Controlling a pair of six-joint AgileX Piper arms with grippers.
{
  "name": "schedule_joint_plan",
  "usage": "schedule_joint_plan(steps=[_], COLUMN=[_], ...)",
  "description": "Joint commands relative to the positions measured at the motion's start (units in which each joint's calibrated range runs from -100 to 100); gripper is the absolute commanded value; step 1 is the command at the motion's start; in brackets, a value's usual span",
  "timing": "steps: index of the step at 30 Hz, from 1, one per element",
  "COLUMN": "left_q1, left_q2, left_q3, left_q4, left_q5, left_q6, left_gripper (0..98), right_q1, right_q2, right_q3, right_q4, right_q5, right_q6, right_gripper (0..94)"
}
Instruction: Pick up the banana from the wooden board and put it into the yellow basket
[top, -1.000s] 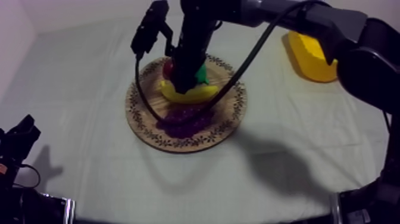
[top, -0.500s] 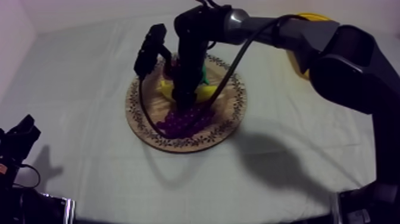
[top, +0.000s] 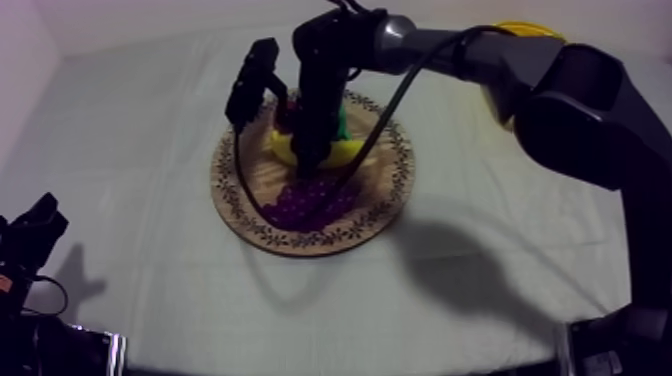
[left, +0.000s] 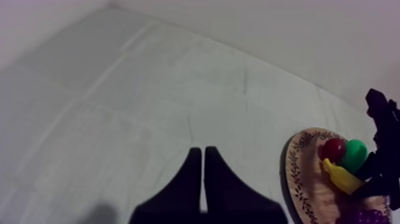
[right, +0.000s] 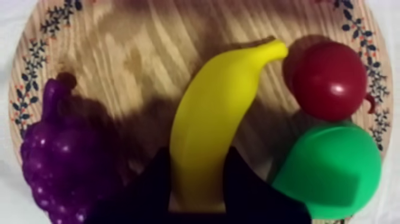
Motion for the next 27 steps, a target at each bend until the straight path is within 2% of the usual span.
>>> schedule_joint_plan(steps=[1,8,13,18,27], left_q1=[-0.01,-0.01,-0.01,-0.01,-0.01], left_q2=[-0.05,-0.05,-0.05,-0.05,-0.05], left_q3=[-0.01,-0.01,-0.01,-0.01,-0.01], left_q4=[-0.03,-0.03,-0.03,-0.03,-0.03], left_q5=[-0.02,-0.02,-0.02,-0.02,-0.02], left_q6=[0.00,0.00,0.00,-0.01,0.02], left_gripper=[0.1,0.1,0.1,0.1,0.1], right_q1=[0.06,0.22,2.12,6.49,16.33], right_q2=[-1.34,-10.97,-20.16,-28.51,-34.89], right_q3=[1.01,8.29,11.12,11.09,10.34], right_q4=[-0.07,0.17,0.66,2.00,6.14], right_q5=[0.17,0.18,1.23,1.01,-4.61], right_q6=[0.24,0.84,0.76,0.01,-2.99], right_gripper=[6.8,5.7,5.7,5.8,5.7])
